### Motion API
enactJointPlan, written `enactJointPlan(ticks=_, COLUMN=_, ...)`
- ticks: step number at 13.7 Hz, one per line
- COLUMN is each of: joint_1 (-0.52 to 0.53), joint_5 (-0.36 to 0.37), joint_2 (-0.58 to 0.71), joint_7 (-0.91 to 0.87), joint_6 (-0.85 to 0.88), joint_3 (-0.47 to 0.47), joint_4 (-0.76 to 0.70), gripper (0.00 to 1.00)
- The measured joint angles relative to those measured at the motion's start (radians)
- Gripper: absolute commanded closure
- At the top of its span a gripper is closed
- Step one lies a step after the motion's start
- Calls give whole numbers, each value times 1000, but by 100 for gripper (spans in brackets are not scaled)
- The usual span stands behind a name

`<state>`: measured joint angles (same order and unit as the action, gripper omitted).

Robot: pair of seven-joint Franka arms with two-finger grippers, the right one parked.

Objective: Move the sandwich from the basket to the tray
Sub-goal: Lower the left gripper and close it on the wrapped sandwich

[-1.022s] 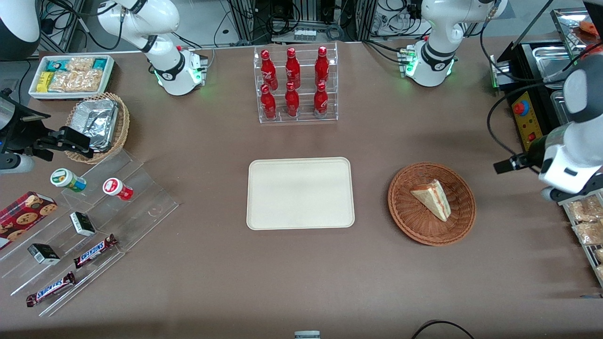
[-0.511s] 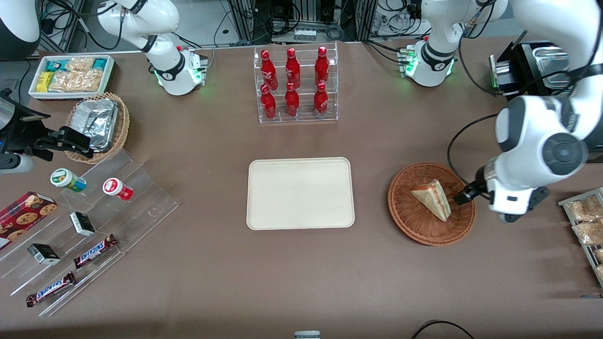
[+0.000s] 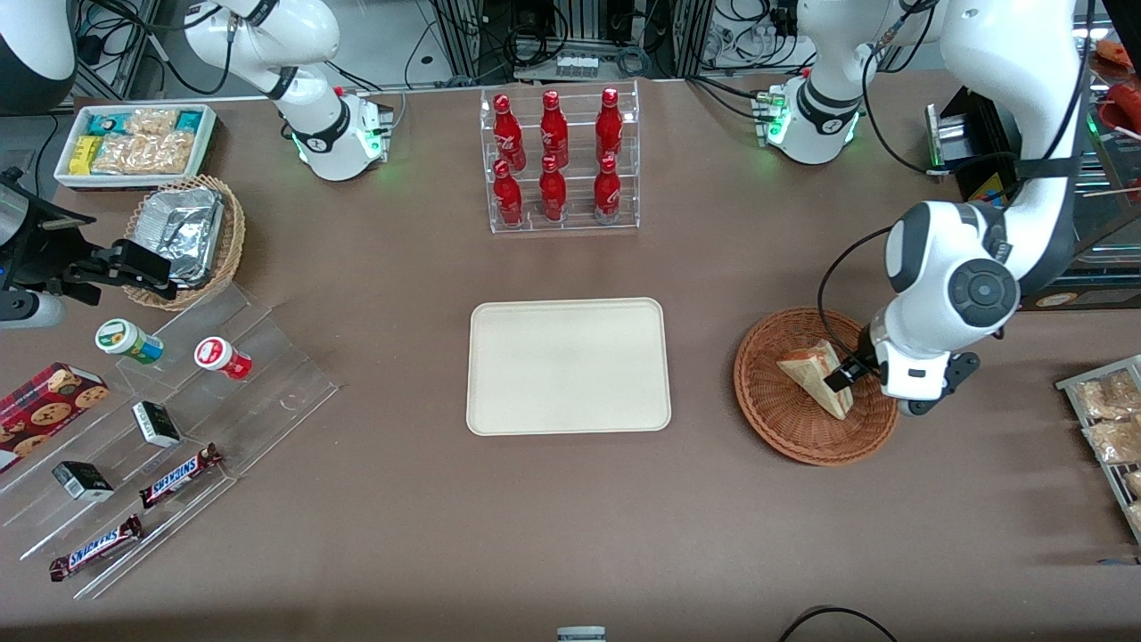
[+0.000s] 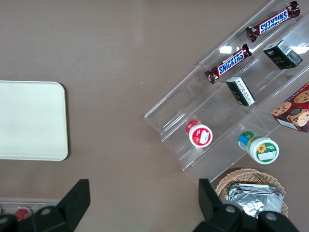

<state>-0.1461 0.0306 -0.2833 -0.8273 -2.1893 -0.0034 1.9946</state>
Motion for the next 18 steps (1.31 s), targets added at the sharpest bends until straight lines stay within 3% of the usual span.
enactJointPlan(ticks=10, joint_1=-34, joint_5=1, joint_2=-77, joint_7=-39, joint_6=-79, joint_3=1, joint_4=22, gripper=1)
enactJointPlan(ticks=13, joint_1=-34, joint_5=1, joint_2=-77, joint_7=-39, joint_6=-79, joint_3=1, joint_4=31, gripper=7)
enactJointPlan(ticks=14, joint_1=-34, joint_5=1, joint_2=-77, joint_7=-40, joint_6=-79, joint_3=1, joint_4=37, gripper=17)
enactJointPlan(ticks=15, joint_1=-34, joint_5=1, joint_2=-77, joint_7=-40, joint_6=-79, joint_3=1, joint_4=42, gripper=41)
enactJointPlan(ticks=16, joint_1=-34, joint_5=1, joint_2=-77, joint_7=-41, joint_6=-79, joint_3=1, joint_4=44, gripper=76)
enactJointPlan(ticks=17, joint_1=-34, joint_5=1, joint_2=-77, joint_7=-45, joint_6=-79, joint_3=1, joint_4=45, gripper=95)
enactJointPlan(ticks=18, joint_1=-34, joint_5=1, joint_2=-77, joint_7=-54, joint_6=-79, joint_3=1, joint_4=45, gripper=100)
